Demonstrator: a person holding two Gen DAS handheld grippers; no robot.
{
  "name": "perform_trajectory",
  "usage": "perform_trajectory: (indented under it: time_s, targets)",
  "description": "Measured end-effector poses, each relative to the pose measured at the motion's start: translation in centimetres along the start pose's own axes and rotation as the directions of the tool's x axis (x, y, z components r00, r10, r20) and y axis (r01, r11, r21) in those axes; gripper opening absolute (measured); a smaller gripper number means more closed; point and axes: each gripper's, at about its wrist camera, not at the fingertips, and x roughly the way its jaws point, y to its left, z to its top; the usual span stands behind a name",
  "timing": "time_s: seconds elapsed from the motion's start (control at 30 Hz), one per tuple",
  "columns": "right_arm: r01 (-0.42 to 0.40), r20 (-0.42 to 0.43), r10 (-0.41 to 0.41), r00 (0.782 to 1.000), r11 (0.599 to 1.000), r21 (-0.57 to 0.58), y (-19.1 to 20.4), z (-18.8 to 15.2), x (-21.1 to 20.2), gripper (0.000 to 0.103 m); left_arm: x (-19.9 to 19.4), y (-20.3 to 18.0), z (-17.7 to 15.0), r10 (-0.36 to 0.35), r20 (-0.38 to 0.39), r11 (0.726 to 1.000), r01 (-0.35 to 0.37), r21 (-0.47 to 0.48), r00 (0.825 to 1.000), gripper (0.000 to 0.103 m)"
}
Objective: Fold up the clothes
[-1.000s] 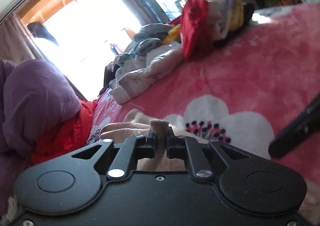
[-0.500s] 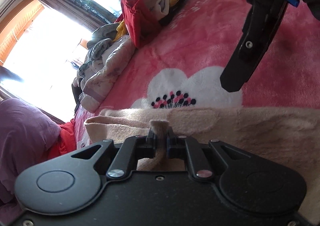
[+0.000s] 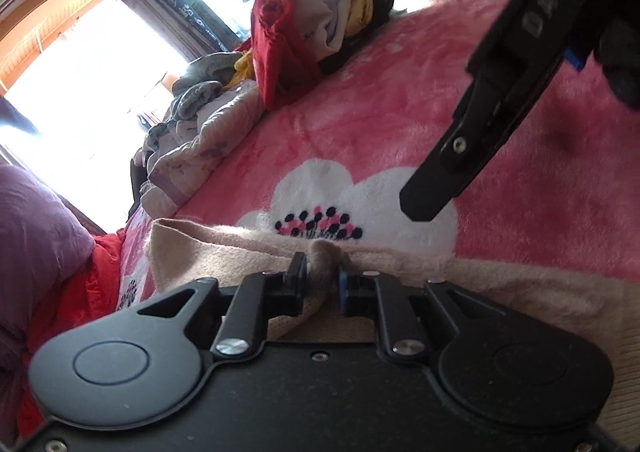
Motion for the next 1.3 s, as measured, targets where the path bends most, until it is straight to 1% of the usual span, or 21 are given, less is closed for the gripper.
perform_trajectory:
  time_s: [0.13,0.2,0.27,0.33,0.4,0.43,0.47,0.5,0.53,0.57,0.6,0.63,0.7,0.83,0.93,1.0,1.07,1.13,1.17,1.23,1.3]
  targets:
    - [0.01,0.02,-0.008,1.0,0.995,-0.102,1.5,0.2,0.8,0.046,-4.4,3.2,-0.8,-0.014,0.074,0.981,0.028,-0.191,0.997,0.024]
    - [0.0,0.02,0.002,1.0,0.991,-0.134,2.1,0.3,1.4,0.046,-5.6,5.2,-1.7,0.049,0.095,0.955,-0.019,-0.297,0.994,0.024]
    - [-0.014,0.021,0.017,1.0,0.988,-0.151,2.6,0.5,2.0,0.046,-5.3,7.2,-2.6,0.114,0.059,0.915,-0.081,-0.396,0.992,0.024]
    - [-0.025,0.026,0.029,0.999,0.989,-0.146,2.7,1.0,2.8,0.046,-3.9,9.1,-3.9,0.145,0.004,0.86,-0.124,-0.495,0.989,0.023]
    - [-0.037,0.03,0.041,0.999,0.991,-0.13,2.8,1.4,3.5,0.046,-2.7,10.2,-4.6,0.12,-0.005,0.81,-0.101,-0.578,0.993,0.019]
    - [-0.043,0.032,0.047,0.998,0.992,-0.117,2.7,1.6,3.8,0.046,-2.2,10.3,-4.7,0.096,0.006,0.795,-0.073,-0.602,0.995,0.019]
    - [-0.052,0.029,0.055,0.998,0.993,-0.107,2.7,1.6,4.1,0.046,-1.5,10.0,-4.6,0.064,0.0,0.793,-0.051,-0.607,0.998,0.019]
    - [-0.06,0.027,0.063,0.998,0.994,-0.096,2.6,1.7,4.3,0.046,-0.4,9.3,-4.4,0.021,-0.031,0.806,-0.035,-0.591,0.999,0.019]
    - [-0.057,0.021,0.059,0.998,0.994,-0.098,2.6,1.7,4.7,0.046,0.9,8.1,-4.3,-0.005,-0.076,0.838,-0.037,-0.544,0.997,0.019]
    - [-0.053,0.016,0.055,0.998,0.994,-0.1,2.7,1.7,5.1,0.045,1.7,7.0,-4.2,0.01,-0.097,0.87,-0.057,-0.489,0.995,0.019]
    - [-0.049,0.011,0.051,0.999,0.994,-0.102,2.7,1.7,5.5,0.043,1.8,6.5,-3.9,0.018,-0.099,0.883,-0.062,-0.465,0.995,0.019]
    - [-0.046,0.005,0.047,0.999,0.994,-0.104,2.7,1.7,5.9,0.039,1.4,6.7,-3.7,0.011,-0.103,0.882,-0.058,-0.467,0.995,0.019]
    - [-0.037,-0.002,0.037,0.999,0.992,-0.117,2.8,1.7,6.6,0.016,0.5,7.8,-3.7,-0.012,-0.083,0.862,-0.031,-0.505,0.997,0.019]
    - [-0.007,0.002,0.007,1.0,0.983,-0.182,3.4,1.5,7.0,0.011,-1.7,11.4,-5.5,0.039,-0.052,0.761,-0.063,-0.645,0.998,0.019]
    - [0.002,0.0,-0.002,1.0,0.981,-0.192,3.5,1.2,6.9,0.01,-2.2,14.8,-6.0,0.094,-0.013,0.645,-0.07,-0.761,0.996,0.019]
    - [-0.004,0.002,0.005,1.0,0.979,-0.205,3.7,1.1,6.7,0.009,-1.5,16.2,-4.9,0.127,0.001,0.639,-0.081,-0.765,0.992,0.019]
    - [-0.016,0.008,0.018,1.0,0.977,-0.215,3.9,1.1,6.4,0.009,0.5,17.1,-3.3,0.13,-0.004,0.665,-0.09,-0.741,0.991,0.015]
    - [-0.017,0.02,0.023,1.0,0.973,-0.231,4.4,1.3,6.0,0.009,3.6,18.0,-1.8,0.086,-0.016,0.68,-0.07,-0.73,0.996,0.014]
    - [-0.018,0.022,0.024,0.999,0.97,-0.241,4.6,1.4,5.8,0.009,5.1,18.3,-1.0,0.071,-0.024,0.699,-0.067,-0.712,0.997,0.014]
    - [-0.008,0.009,0.011,1.0,0.972,-0.235,4.3,1.4,6.1,0.009,8.4,18.2,0.5,0.065,-0.081,0.756,-0.102,-0.646,0.995,0.014]
    - [-0.002,-0.009,0.0,1.0,0.974,-0.227,4.0,1.3,6.5,0.009,11.6,18.2,1.0,0.042,-0.141,0.786,-0.12,-0.607,0.989,0.014]
